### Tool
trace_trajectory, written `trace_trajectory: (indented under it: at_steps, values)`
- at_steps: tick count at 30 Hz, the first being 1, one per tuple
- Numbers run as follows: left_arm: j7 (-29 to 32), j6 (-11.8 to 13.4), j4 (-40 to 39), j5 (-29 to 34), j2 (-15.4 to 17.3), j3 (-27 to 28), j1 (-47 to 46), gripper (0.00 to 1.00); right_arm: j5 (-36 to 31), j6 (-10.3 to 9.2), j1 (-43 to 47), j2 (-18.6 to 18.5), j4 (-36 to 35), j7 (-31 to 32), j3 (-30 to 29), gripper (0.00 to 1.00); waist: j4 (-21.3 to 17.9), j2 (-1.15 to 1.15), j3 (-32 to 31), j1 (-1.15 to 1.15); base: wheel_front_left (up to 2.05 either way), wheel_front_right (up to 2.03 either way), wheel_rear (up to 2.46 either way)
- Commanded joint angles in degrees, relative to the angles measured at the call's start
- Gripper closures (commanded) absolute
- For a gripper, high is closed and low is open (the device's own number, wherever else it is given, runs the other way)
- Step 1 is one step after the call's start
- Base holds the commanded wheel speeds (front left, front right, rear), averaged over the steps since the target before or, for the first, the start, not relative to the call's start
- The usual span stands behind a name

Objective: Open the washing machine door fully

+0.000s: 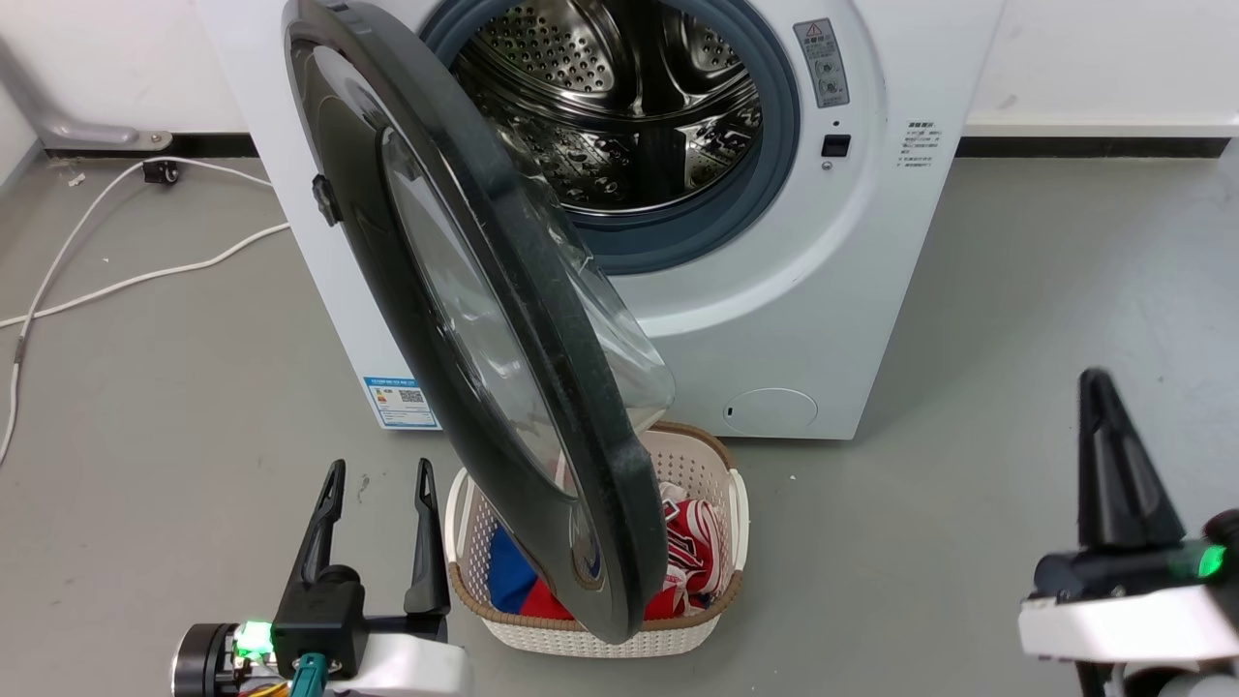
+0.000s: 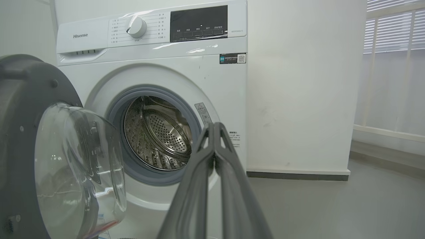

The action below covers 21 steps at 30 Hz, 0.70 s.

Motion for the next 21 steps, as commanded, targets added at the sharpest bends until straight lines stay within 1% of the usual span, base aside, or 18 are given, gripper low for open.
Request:
trace_trajectory:
  at_steps: [1, 4, 6, 7, 8, 9, 10, 13, 21]
  values:
    - [-0.14, 0.02, 0.04, 0.33, 0.07, -0.06, 0.27, 0.0, -2.42, -0.01, 1.29, 0.59, -0.22, -0.07, -0.13, 1.0, 0.08, 0.0, -0.02, 0.0, 0.0, 0.0, 0.0]
    - [-0.14, 0.01, 0.26, 0.33, 0.07, -0.13, 0.17, 0.0, -6.1, -0.01, 3.2, 1.72, 0.87, -0.08, -0.97, 1.0, 0.24, 0.0, -0.2, 0.0, 0.0, 0.0, 0.0]
    - [-0.14, -0.05, 0.37, 0.37, 0.06, -0.18, 0.23, 0.0, -6.54, -0.01, 4.55, 2.15, 2.81, -0.08, -1.25, 0.98, 0.37, 0.0, -0.4, 0.0, 0.0, 0.0, 0.0]
    - [-0.14, -0.07, 0.43, 0.39, 0.07, -0.16, 0.31, 0.0, -6.25, -0.01, 4.87, 2.26, 3.65, -0.09, -1.42, 0.82, 0.42, 0.0, -0.5, 0.0, 0.0, 0.0, 0.0]
    - [-0.14, -0.09, 0.46, 0.4, 0.07, -0.19, 0.39, 0.0, -5.74, -0.01, 5.38, 2.27, 4.8, -0.09, -1.29, 0.53, 0.48, 0.0, -0.6, 0.0, 0.0, 0.0, 0.0]
    - [-0.13, -0.11, 0.5, 0.4, 0.09, -0.18, 0.48, 0.0, -5.78, -0.01, 5.95, 2.29, 5.89, -0.1, -1.01, 0.04, 0.55, 0.0, -0.69, 0.0, 0.0, 0.0, 0.0]
    - [-0.13, -0.13, 0.51, 0.42, 0.11, -0.2, 0.58, 0.0, -5.64, -0.01, 6.07, 2.3, 6.41, -0.1, -1.06, 0.0, 0.59, 0.0, -0.77, 0.0, 0.0, 0.0, 0.0]
    - [-0.13, -0.14, 0.47, 0.4, 0.18, -0.18, 0.76, 0.0, -4.32, -0.01, 6.84, 2.24, 7.28, -0.09, -1.55, 0.0, 0.68, 0.0, -0.98, 0.0, 0.0, 0.0, 0.0]
    - [-0.13, -0.24, 0.46, -0.01, 0.31, 0.15, 1.49, 0.0, -3.26, -0.01, 7.39, 2.26, 6.58, -0.1, -1.59, 0.0, 0.51, 0.0, -1.28, 0.0, 0.0, 0.0, 0.0]
